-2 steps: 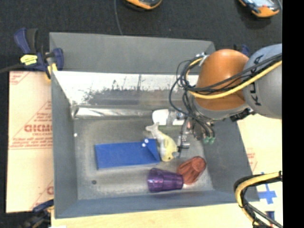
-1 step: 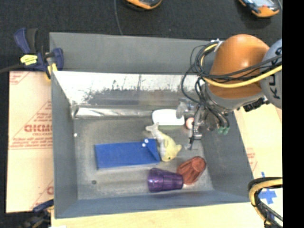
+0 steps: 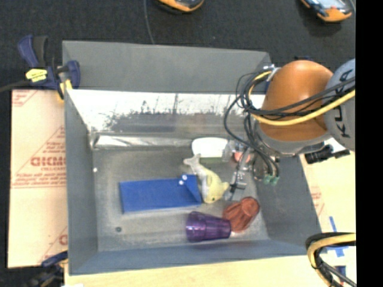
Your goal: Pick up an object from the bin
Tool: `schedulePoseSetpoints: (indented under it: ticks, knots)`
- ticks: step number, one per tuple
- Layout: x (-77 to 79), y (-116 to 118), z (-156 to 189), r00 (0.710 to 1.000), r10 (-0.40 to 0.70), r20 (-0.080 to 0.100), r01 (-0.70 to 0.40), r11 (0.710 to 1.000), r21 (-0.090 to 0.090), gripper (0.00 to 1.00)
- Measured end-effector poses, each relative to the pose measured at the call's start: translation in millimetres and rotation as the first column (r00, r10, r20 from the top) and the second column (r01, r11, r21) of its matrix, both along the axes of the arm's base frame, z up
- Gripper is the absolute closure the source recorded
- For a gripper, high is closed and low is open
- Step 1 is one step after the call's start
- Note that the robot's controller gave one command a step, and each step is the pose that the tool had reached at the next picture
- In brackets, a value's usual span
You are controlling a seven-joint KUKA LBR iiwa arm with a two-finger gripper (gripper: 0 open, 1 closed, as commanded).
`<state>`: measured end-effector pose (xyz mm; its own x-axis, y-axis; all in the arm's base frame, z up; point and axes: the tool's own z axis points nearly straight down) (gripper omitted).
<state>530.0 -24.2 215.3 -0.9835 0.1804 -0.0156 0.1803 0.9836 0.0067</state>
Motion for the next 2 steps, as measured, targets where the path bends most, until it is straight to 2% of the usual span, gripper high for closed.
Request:
schedulePoseSetpoints:
  ticks: [1,2]
  knots:
    - [-11.5,-15.6,57.1,0.996,0.092,-0.003,-0.092,0.996,-0.003,0.00]
    - [-21.5,-3.4,14.9,0.999,0.052,0.001,-0.052,0.999,0.000,0.00]
